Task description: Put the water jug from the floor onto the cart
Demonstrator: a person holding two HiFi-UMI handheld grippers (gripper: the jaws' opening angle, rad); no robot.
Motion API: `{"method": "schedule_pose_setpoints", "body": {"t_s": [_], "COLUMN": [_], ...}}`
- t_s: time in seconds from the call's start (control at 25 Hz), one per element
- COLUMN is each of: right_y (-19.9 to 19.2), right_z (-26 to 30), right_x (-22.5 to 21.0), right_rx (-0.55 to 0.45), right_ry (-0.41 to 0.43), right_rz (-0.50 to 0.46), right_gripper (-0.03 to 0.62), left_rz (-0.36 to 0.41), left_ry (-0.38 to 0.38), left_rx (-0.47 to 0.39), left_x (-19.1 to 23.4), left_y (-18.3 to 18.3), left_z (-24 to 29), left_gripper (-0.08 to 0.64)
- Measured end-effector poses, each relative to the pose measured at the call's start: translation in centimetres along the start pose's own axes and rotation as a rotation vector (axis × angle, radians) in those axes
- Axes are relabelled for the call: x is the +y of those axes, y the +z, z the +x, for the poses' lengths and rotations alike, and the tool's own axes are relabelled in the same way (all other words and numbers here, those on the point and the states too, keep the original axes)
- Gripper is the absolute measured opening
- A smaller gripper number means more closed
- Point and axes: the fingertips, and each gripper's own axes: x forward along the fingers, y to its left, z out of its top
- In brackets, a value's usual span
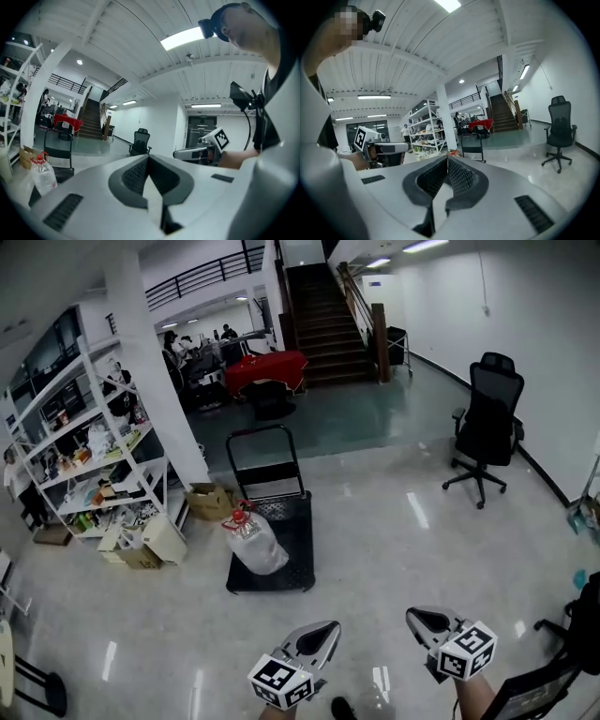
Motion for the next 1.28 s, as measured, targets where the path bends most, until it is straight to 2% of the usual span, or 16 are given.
{"method": "schedule_pose_setpoints", "body": {"t_s": [0.16, 0.32, 0.48, 0.64, 0.76, 0.88, 1.04, 1.28], "right_y": [-3.5, -7.2, -8.6, -8.8, -8.8, -9.4, -11.5, -14.1], "right_z": [-8.1, -16.0, -21.6, -23.4, -26.4, -28.5, -30.5, -33.3], "right_x": [1.0, -0.3, 0.8, 4.1, 6.5, 10.0, 16.6, 27.5], "right_rx": [0.007, 0.013, 0.0, -0.021, -0.039, -0.048, -0.04, -0.053], "right_ry": [0.018, 0.007, 0.002, 0.026, 0.035, 0.019, -0.011, -0.069], "right_rz": [0.001, 0.024, 0.073, 0.036, 0.018, -0.016, -0.048, 0.002], "right_gripper": [0.003, 0.003, 0.003, 0.003, 0.003, 0.003, 0.003, 0.003], "left_rz": [0.015, -0.009, -0.003, 0.026, 0.036, 0.028, 0.011, 0.024], "left_ry": [-0.024, -0.002, 0.008, 0.014, -0.01, -0.023, -0.041, -0.074], "left_rx": [0.016, 0.056, 0.119, 0.124, 0.129, 0.086, 0.039, 0.029], "left_x": [-8.8, -16.9, -23.1, -25.6, -28.7, -31.0, -33.4, -35.3], "left_y": [-1.4, -4.4, -5.3, -5.7, -6.5, -6.8, -9.3, -12.3], "left_z": [-0.5, -0.9, -3.3, -7.2, -9.0, -11.9, -18.7, -31.1], "left_gripper": [0.0, 0.0, 0.0, 0.0, 0.0, 0.0, 0.0, 0.0]}}
